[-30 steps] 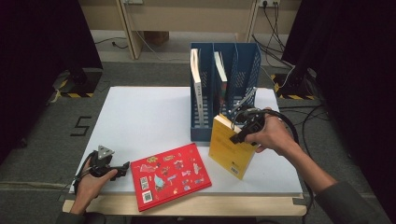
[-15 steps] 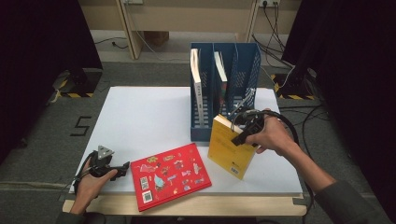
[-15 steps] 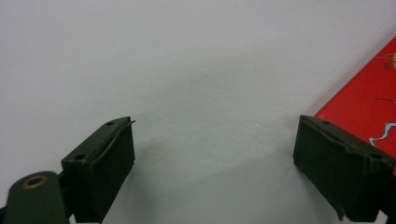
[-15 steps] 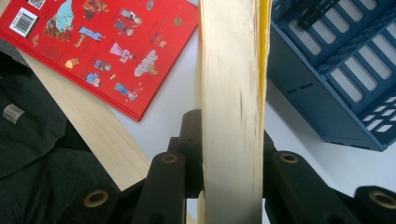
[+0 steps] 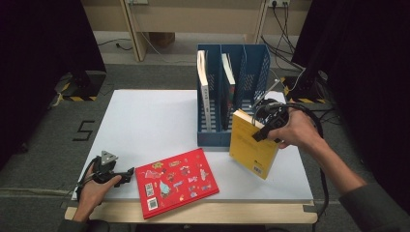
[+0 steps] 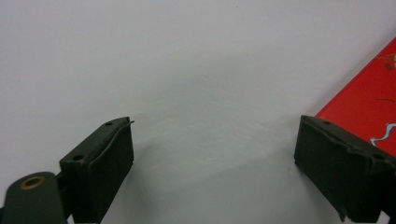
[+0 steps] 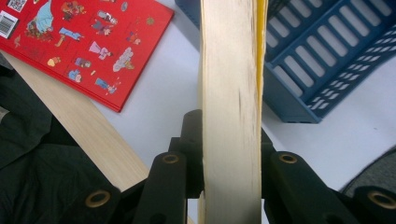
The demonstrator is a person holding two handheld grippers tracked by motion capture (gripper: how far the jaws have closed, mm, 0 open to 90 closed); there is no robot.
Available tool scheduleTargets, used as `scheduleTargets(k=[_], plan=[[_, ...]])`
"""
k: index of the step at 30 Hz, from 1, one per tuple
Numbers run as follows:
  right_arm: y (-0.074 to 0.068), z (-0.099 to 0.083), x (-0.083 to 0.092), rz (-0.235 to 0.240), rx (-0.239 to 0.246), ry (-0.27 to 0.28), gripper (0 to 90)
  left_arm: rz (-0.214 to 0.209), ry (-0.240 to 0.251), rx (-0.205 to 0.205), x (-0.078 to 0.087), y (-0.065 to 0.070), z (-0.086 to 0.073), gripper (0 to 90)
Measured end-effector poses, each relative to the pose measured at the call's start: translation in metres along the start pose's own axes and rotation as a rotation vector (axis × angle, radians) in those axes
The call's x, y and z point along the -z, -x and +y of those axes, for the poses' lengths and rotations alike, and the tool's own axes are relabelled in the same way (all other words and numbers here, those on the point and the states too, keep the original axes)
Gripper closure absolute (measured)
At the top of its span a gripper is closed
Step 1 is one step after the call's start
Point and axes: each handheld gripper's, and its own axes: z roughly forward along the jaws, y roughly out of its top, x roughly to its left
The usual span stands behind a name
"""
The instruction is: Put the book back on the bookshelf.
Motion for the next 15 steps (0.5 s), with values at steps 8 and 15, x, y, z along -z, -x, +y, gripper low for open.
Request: scheduleTargets(k=[8, 15], plan=[[0.014, 0.004, 0.027, -0.017, -0.036, 0.04, 75.5, -0.001, 0.001, -0.001, 0.0, 0.0, 0.0, 11.0], [0.031, 0.006, 0.049, -0.04, -0.077, 0.089, 75.5, -0.002, 0.002, 0.003, 0.0, 0.0, 0.0, 11.0]])
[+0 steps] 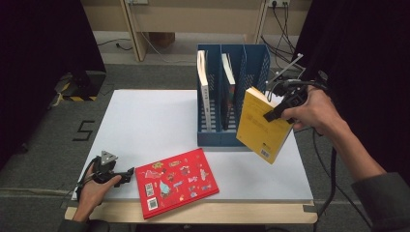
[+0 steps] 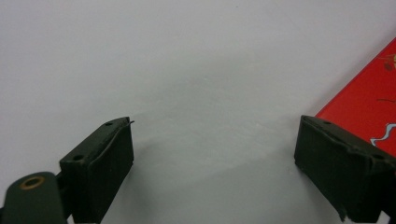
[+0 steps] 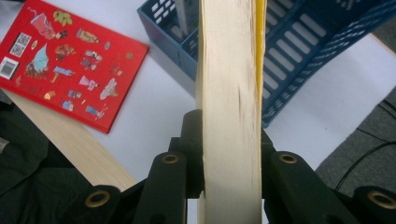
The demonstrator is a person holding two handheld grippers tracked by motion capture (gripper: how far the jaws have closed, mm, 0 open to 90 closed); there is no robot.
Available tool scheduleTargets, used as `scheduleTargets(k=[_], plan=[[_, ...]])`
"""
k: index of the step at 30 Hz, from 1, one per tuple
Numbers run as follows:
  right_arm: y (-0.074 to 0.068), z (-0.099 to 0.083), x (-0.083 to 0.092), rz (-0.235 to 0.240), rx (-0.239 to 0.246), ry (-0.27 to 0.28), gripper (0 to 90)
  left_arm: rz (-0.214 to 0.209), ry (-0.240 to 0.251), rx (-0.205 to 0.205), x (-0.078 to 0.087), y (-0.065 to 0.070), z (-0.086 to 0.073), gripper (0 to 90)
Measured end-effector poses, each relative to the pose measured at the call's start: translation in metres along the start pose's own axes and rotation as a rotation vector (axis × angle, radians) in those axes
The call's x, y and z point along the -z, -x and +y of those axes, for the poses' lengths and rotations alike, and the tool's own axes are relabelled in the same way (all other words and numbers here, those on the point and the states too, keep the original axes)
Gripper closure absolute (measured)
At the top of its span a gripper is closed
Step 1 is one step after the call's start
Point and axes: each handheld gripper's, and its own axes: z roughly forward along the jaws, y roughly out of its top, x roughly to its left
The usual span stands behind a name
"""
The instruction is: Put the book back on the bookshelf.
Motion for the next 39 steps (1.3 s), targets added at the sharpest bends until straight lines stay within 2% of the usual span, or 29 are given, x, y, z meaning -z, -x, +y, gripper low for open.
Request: scheduleTargets(k=[8, 14, 23, 26, 29, 39], plan=[[0.014, 0.013, 0.015, -0.054, -0.015, -0.03, 75.6, 0.001, 0.001, -0.001, 0.0, 0.0, 0.0, 11.0], [0.029, 0.026, 0.018, -0.085, -0.046, -0.011, 75.6, 0.0, 0.0, 0.001, 0.0, 0.0, 0.0, 11.0], [0.04, 0.056, 0.002, -0.118, -0.065, -0.001, 75.6, 0.001, -0.001, 0.001, 0.0, 0.0, 0.0, 10.9], [0.041, 0.066, -0.006, -0.116, -0.078, -0.009, 75.6, 0.003, 0.0, -0.004, 0.0, 0.0, 0.0, 10.9], [0.042, 0.078, -0.016, -0.119, -0.071, -0.007, 75.5, 0.003, 0.0, -0.003, 0.0, 0.0, 0.0, 10.9], [0.04, 0.11, -0.032, -0.103, -0.091, 0.007, 75.5, 0.003, 0.001, -0.004, 0.0, 0.001, 0.0, 11.0]])
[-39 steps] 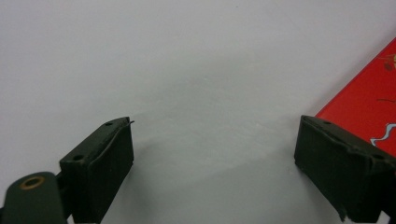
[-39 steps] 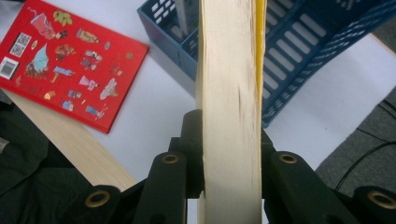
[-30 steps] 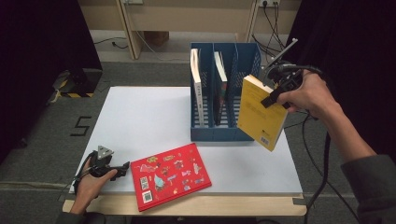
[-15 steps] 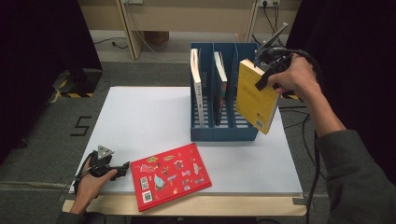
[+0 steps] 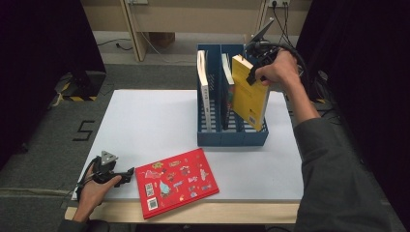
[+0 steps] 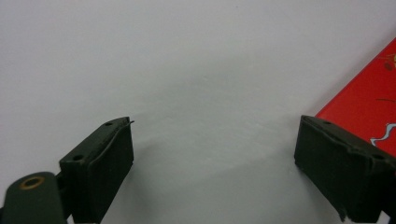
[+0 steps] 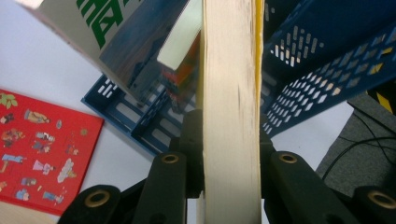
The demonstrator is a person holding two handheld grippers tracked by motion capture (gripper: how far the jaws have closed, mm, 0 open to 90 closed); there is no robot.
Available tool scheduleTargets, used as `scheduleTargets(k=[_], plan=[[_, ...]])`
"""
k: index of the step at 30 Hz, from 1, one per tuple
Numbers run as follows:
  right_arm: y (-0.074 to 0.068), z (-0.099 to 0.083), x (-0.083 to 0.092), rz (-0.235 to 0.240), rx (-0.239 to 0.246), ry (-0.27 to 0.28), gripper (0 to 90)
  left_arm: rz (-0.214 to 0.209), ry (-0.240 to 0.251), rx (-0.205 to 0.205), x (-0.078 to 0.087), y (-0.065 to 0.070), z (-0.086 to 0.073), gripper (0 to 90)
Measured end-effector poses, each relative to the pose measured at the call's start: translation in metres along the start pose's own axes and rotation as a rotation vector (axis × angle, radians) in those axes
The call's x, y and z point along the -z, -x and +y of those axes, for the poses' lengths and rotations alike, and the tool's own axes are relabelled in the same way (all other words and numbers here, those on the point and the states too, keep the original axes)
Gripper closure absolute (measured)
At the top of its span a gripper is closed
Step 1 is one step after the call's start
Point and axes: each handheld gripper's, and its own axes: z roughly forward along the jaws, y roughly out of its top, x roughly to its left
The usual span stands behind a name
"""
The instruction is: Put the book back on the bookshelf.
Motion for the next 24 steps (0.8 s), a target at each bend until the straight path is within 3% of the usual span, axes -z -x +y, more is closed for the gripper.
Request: scheduleTargets(k=[7, 15, 24], plan=[[-0.002, 0.019, -0.017, 0.006, -0.026, 0.006, 75.3, 0.0, 0.0, 0.0, 0.0, 0.0, 0.0, 10.7], [0.003, 0.034, -0.032, -0.004, -0.109, 0.029, 75.1, -0.002, -0.001, -0.002, 0.0, 0.0, 0.0, 10.9], [0.006, 0.045, -0.04, -0.022, -0.166, 0.044, 75.2, 0.001, 0.005, -0.005, 0.0, 0.001, 0.0, 11.9]])
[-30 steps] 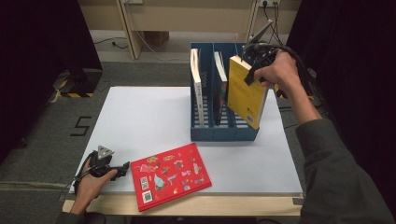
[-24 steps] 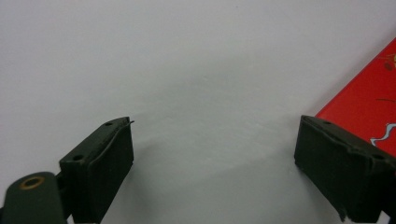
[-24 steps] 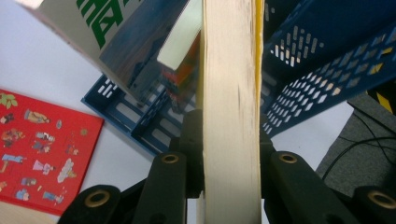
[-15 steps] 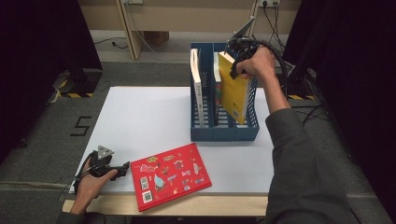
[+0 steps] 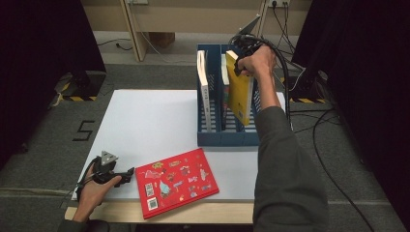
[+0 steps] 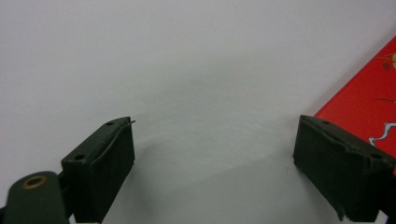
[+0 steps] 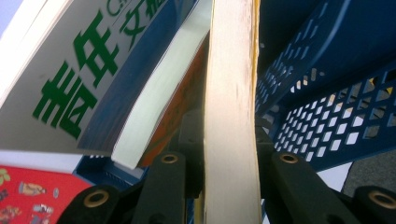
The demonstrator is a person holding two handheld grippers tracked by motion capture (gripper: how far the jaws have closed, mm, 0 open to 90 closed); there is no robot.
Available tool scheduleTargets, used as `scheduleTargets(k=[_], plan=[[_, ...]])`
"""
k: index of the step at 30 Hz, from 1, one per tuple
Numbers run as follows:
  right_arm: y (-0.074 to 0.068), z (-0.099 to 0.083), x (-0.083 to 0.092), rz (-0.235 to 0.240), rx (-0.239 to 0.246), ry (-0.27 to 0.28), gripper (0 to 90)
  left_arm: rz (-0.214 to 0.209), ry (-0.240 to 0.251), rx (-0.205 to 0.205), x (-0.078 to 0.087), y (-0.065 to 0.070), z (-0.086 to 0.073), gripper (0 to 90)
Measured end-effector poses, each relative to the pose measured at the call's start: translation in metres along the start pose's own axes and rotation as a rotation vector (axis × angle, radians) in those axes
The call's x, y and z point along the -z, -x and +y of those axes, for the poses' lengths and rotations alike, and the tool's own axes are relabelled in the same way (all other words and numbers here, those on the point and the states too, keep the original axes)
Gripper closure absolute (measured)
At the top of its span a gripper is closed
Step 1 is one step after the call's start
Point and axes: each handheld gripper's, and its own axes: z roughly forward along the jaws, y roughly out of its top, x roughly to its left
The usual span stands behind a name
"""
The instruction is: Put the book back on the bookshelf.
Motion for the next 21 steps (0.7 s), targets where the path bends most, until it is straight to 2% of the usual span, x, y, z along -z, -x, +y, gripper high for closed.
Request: scheduleTargets(k=[16, 21], plan=[[-0.001, 0.012, -0.016, -0.025, -0.075, 0.023, 74.9, -0.001, 0.001, -0.004, 0.001, 0.001, 0.0, 13.1], [0.001, 0.012, -0.028, -0.026, -0.092, 0.038, 74.9, 0.0, 0.0, -0.006, 0.001, 0.001, 0.0, 13.4]])
